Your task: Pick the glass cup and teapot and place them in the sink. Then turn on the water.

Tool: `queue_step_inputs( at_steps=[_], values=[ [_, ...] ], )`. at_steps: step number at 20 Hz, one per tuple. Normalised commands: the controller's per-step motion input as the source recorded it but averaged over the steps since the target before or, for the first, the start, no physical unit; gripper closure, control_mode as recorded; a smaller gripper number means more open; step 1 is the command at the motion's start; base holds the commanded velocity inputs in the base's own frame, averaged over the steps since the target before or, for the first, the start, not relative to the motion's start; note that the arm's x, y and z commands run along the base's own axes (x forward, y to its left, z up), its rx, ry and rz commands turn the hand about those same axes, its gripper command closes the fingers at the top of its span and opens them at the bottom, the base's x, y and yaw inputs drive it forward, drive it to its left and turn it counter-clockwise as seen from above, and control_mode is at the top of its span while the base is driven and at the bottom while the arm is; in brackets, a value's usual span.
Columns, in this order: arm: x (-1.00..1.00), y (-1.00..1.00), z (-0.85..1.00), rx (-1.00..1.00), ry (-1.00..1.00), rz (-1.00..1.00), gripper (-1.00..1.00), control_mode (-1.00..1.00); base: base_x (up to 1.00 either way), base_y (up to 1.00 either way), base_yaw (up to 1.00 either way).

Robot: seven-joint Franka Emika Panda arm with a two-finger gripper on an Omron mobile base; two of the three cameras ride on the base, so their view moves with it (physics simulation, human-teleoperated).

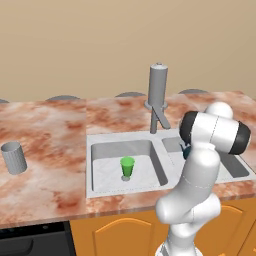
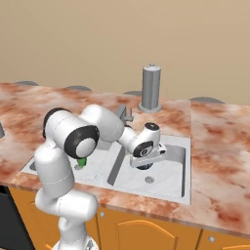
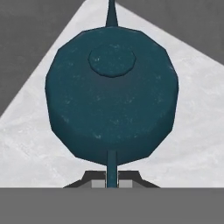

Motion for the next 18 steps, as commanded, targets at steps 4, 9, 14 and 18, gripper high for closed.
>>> queue_step_inputs(
  at_steps=[4,9,14,18],
  values=[
    [0.10,0.08,-0.06,0.00,0.00,0.02,1.00,-1.00,0.00,0.00,0.00],
    [0.20,0.01,0.00,0.00,0.00,0.00,1.00,-1.00,0.00,0.00,0.00],
    [0.20,0.00,-0.01,0.00,0.00,0.00,1.00,-1.00,0.00,0.00,0.00],
    [0.17,0.07,-0.06,0.00,-0.01,0.00,1.00,-1.00,0.00,0.00,0.00]
  ],
)
